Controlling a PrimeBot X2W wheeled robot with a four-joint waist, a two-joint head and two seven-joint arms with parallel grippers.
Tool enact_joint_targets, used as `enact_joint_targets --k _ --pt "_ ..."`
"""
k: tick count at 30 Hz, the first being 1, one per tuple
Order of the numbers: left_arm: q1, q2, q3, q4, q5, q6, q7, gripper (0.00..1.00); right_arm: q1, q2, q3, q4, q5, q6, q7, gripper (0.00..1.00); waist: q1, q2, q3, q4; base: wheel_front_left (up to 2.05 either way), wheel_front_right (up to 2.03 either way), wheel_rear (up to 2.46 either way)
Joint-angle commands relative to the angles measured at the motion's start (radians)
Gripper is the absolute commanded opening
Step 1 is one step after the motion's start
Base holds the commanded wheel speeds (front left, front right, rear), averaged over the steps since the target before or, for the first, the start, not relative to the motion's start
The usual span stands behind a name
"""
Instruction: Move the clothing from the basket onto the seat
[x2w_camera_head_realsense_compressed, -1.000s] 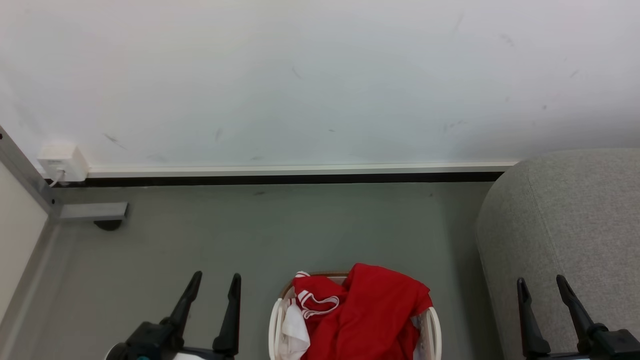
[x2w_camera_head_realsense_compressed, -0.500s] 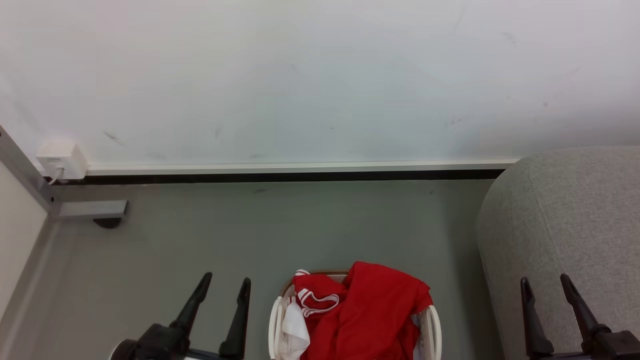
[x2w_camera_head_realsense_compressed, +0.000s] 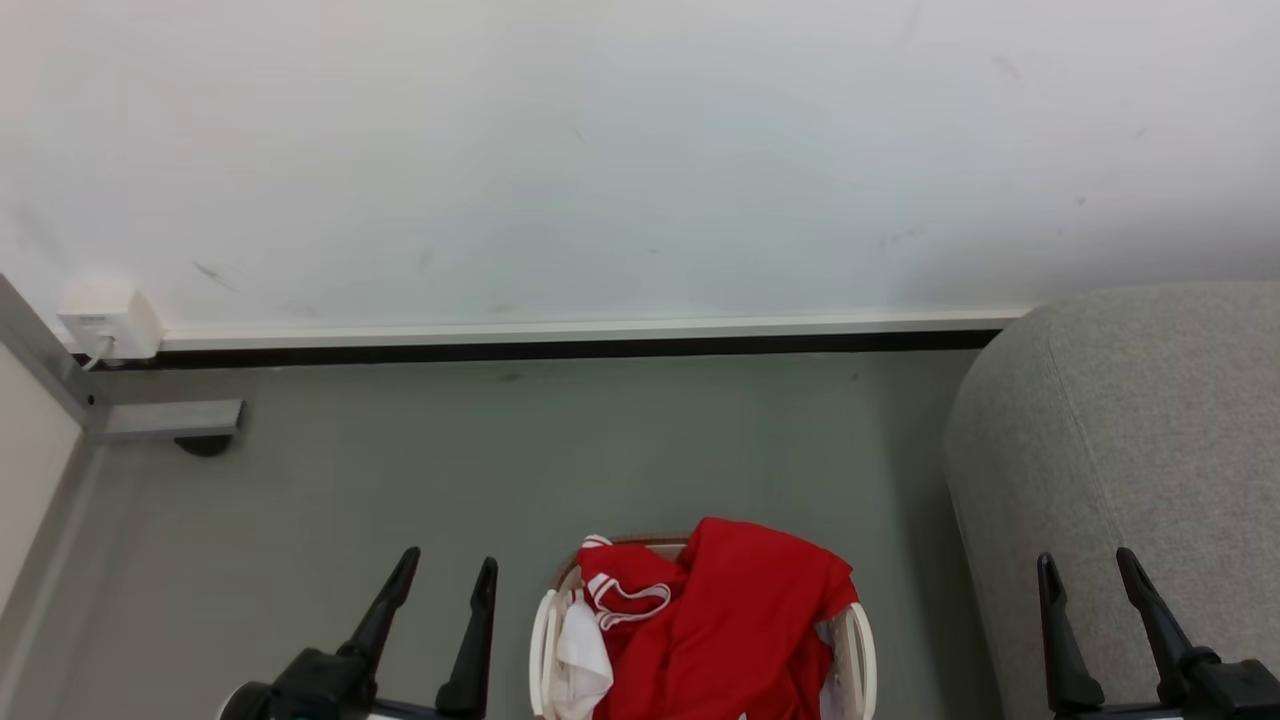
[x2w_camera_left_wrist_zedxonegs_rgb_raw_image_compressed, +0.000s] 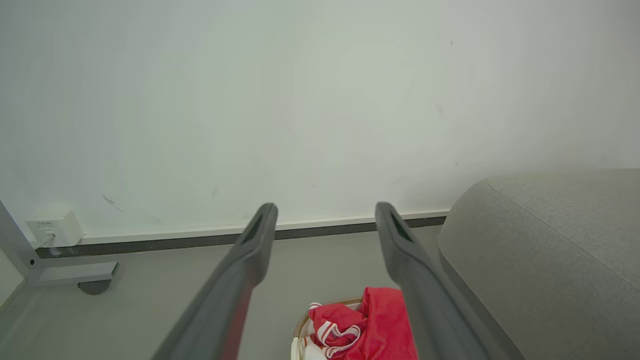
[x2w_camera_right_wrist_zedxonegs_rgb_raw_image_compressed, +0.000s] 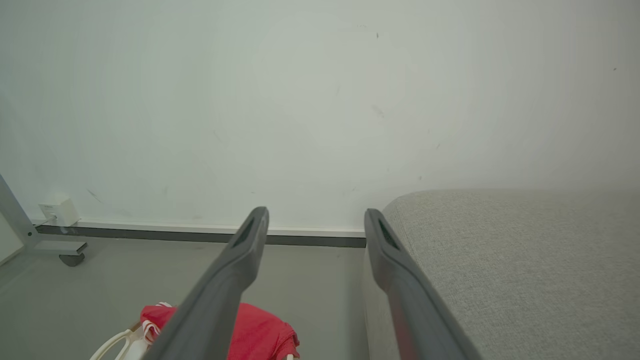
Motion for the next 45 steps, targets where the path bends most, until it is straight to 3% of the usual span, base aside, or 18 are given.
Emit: enact_joint_targets --k 1,11,19,24,31,37,45 --pt "0.0 0.006 0.0 0.0 -0.005 -0.003 -0.001 1.0 -0.007 -0.006 0.004 -0.004 0.008 -0.002 0.0 1.0 0.0001 0.0 0.011 -0.009 0.0 0.0 0.0" --pt "-0.104 0.006 -0.025 0.006 -0.009 -0.016 -0.001 1.0 -0.079 -0.006 0.019 -0.061 0.03 -0.002 0.0 1.0 0.0001 0.0 0.131 -0.077 0.0 0.0 0.0" --pt "-0.274 0.006 -0.104 0.067 0.011 -0.02 -0.001 1.0 -0.185 -0.005 0.049 -0.143 0.058 -0.002 0.0 1.0 0.0001 0.0 0.313 -0.149 0.0 0.0 0.0" --pt "-0.417 0.007 -0.169 0.184 0.03 -0.02 -0.001 1.0 -0.27 -0.004 0.073 -0.191 0.065 -0.002 0.0 1.0 0.0001 0.0 0.45 -0.187 0.0 0.0 0.0" --pt "-0.628 0.007 -0.237 0.462 0.062 -0.017 -0.001 1.0 -0.373 -0.004 0.092 -0.248 0.073 -0.002 0.0 1.0 0.0001 0.0 0.621 -0.225 0.0 0.0 0.0" --pt "-0.773 0.007 -0.284 0.664 0.039 0.029 0.042 1.0 -0.432 -0.004 0.112 -0.277 0.078 -0.002 0.0 1.0 0.0001 0.0 0.724 -0.247 0.0 0.0 0.0" --pt "-0.909 0.007 -0.331 0.836 0.005 0.092 0.117 1.0 -0.468 -0.004 0.126 -0.297 0.076 -0.002 0.0 1.0 0.0001 0.0 0.801 -0.254 0.0 0.0 0.0"
